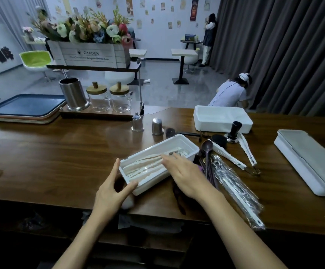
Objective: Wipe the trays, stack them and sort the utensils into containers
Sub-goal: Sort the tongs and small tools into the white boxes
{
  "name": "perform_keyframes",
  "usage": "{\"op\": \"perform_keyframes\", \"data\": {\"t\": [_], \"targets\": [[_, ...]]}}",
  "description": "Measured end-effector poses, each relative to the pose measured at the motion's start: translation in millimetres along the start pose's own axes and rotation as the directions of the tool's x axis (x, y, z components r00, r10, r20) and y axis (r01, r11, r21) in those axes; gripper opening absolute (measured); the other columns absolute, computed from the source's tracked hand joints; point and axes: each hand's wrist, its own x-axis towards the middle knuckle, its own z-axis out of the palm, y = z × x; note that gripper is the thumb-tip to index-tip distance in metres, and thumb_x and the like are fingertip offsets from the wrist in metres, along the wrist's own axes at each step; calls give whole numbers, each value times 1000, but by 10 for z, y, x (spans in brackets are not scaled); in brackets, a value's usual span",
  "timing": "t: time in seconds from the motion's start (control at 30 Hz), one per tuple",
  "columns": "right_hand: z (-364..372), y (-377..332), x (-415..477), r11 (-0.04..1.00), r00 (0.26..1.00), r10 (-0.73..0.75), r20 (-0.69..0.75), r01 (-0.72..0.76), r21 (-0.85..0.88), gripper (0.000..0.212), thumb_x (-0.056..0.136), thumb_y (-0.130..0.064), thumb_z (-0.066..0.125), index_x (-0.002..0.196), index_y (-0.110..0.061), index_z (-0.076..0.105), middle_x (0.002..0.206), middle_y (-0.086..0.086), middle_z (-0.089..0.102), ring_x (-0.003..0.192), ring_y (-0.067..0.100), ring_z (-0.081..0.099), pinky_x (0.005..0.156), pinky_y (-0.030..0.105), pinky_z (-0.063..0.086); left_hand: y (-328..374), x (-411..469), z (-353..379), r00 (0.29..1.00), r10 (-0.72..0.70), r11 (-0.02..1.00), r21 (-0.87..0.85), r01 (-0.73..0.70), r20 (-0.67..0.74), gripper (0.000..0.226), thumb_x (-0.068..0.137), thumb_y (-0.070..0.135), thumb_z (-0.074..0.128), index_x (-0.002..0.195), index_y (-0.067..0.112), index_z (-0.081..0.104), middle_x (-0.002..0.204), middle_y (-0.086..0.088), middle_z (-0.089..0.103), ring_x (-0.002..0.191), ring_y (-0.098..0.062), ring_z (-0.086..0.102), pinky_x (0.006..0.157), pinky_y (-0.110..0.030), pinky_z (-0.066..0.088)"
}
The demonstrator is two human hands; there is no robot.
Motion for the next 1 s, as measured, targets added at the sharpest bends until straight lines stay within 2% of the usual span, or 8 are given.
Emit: {"op": "perform_keyframes", "data": {"t": [0.1, 0.2, 0.33, 0.43, 0.53, 0.67, 0.83, 1.0], "targets": [[-245, 408, -294, 991, 979, 129, -159, -122, 49, 67, 95, -75, 16, 149, -43, 40, 154, -8, 44, 144, 19, 37, 114, 43, 33, -4, 1, -5, 1000, -17, 1000, -4, 17, 9, 103, 61, 80, 71, 150, 65, 23, 134, 39, 46, 135, 1, 44, 115, -38, 38], [-518, 858, -520, 966, 930, 256, -265, -252, 47, 62, 98, -69, 31, 146, -35, 49, 149, -6, 51, 139, 20, 44, 109, 41, 38, 39, -6, 21, 1000, -11, 1000, 6, 11, 9, 101, 61, 78, 71, 149, 67, 23, 130, 52, 37, 136, 0, 41, 113, -38, 37], [-879, 1410, -684, 905, 821, 412, -395, -419, 72, 60, 98, -51, 56, 149, -22, 47, 152, -2, 47, 143, 23, 40, 114, 44, 34, 119, -30, 65, 999, -37, 999, -40, 37, -1, 97, 66, 65, 77, 150, 63, 27, 143, 36, 42, 141, -8, 43, 111, -37, 36], [-1059, 1701, -583, 854, 773, 491, -401, -517, 51, 75, 96, -47, 61, 156, -14, 31, 160, 7, 35, 146, 27, 34, 114, 41, 32, 167, -41, 84, 998, -70, 997, -37, 70, -1, 97, 68, 68, 80, 149, 65, 27, 154, 22, 40, 145, -12, 38, 115, -41, 33], [-1098, 1850, -348, 842, 780, 512, -359, -538, 32, 98, 89, -57, 65, 160, -10, 15, 162, 10, 31, 147, 30, 32, 113, 41, 32, 228, -69, 97, 994, -112, 991, -78, 113, 17, 96, 66, 67, 80, 145, 70, 26, 157, 9, 43, 143, -15, 42, 118, -45, 33], [-1012, 1971, -115, 821, 784, 538, -311, -570, -17, 124, 76, -73, 68, 159, -9, 2, 159, 16, 33, 143, 36, 35, 113, 47, 34, 288, -94, 100, 989, -141, 985, -96, 144, 32, 101, 58, 68, 78, 145, 69, 28, 153, 10, 49, 138, -14, 49, 118, -47, 35], [-933, 2045, -132, 815, 775, 512, -370, -574, -75, 116, 79, -65, 72, 159, -12, 6, 151, 15, 42, 132, 38, 42, 107, 46, 38, 316, -110, 102, 989, -143, 984, -104, 146, 36, 98, 61, 67, 78, 145, 70, 29, 155, 13, 46, 139, -11, 47, 119, -47, 35], [-963, 2031, -314, 786, 731, 568, -379, -619, -15, 108, 85, -52, 73, 160, -13, 7, 152, 17, 38, 136, 36, 37, 110, 42, 34, 270, -96, 53, 991, -121, 989, -80, 125, 56, 95, 62, 70, 77, 143, 72, 28, 154, 13, 47, 141, -13, 45, 119, -50, 34]]}}
